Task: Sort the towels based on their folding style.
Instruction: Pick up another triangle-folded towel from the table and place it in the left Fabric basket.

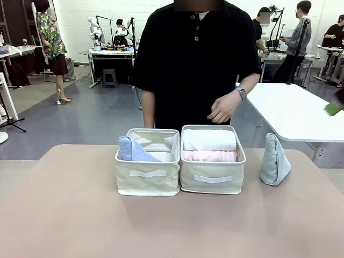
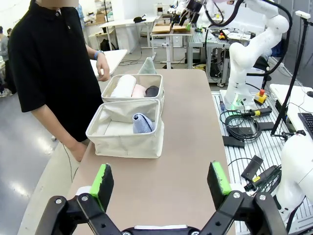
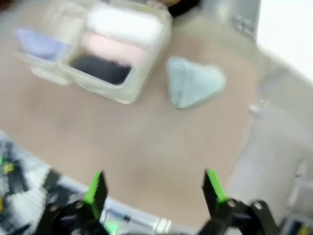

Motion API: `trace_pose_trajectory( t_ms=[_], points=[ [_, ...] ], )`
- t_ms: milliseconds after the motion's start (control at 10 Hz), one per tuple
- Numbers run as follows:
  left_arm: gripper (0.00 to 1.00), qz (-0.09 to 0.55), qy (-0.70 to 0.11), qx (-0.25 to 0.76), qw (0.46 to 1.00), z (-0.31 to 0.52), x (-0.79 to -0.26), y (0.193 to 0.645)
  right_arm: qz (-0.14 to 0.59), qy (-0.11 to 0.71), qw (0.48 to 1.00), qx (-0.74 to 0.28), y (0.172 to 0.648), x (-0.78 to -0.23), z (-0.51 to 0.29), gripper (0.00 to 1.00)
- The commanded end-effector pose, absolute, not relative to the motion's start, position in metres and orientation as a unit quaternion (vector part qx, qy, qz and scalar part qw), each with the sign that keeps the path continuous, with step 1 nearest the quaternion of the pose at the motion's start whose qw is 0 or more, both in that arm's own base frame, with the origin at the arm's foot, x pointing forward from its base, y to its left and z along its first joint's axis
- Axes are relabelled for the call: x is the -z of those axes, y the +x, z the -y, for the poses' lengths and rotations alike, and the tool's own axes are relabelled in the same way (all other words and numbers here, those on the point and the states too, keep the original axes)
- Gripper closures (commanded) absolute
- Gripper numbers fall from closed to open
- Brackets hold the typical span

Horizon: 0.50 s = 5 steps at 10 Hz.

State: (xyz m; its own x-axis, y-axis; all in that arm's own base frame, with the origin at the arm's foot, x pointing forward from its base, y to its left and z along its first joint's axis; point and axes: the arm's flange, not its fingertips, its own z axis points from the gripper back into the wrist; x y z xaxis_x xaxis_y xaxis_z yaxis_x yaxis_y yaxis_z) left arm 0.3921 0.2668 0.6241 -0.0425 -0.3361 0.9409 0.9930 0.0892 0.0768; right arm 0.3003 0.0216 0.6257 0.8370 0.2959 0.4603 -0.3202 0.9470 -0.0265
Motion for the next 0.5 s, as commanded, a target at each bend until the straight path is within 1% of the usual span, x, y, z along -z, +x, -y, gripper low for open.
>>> trace_pose_trajectory(
  t_ms=[0, 200, 300, 400],
  points=[
    [0.00, 0.451, -0.367, 0.567, 0.584, -0.266, -0.624, 0.388, 0.151, 0.007, 0.987, -0.049, 0.329, -0.600, -0.039, 0.00],
    [0.00, 0.451, -0.367, 0.567, 0.584, -0.266, -0.624, 0.388, 0.125, 0.032, 0.992, -0.015, 0.350, -0.572, -0.043, 0.00],
    [0.00, 0.451, -0.367, 0.567, 0.584, -0.266, -0.624, 0.388, 0.127, 0.074, 0.989, -0.026, 0.355, -0.567, -0.042, 0.00],
    [0.00, 0.451, -0.367, 0.567, 0.584, -0.266, -0.624, 0.388, 0.136, 0.005, 0.990, -0.037, 0.346, -0.564, -0.040, 0.00]
  ],
)
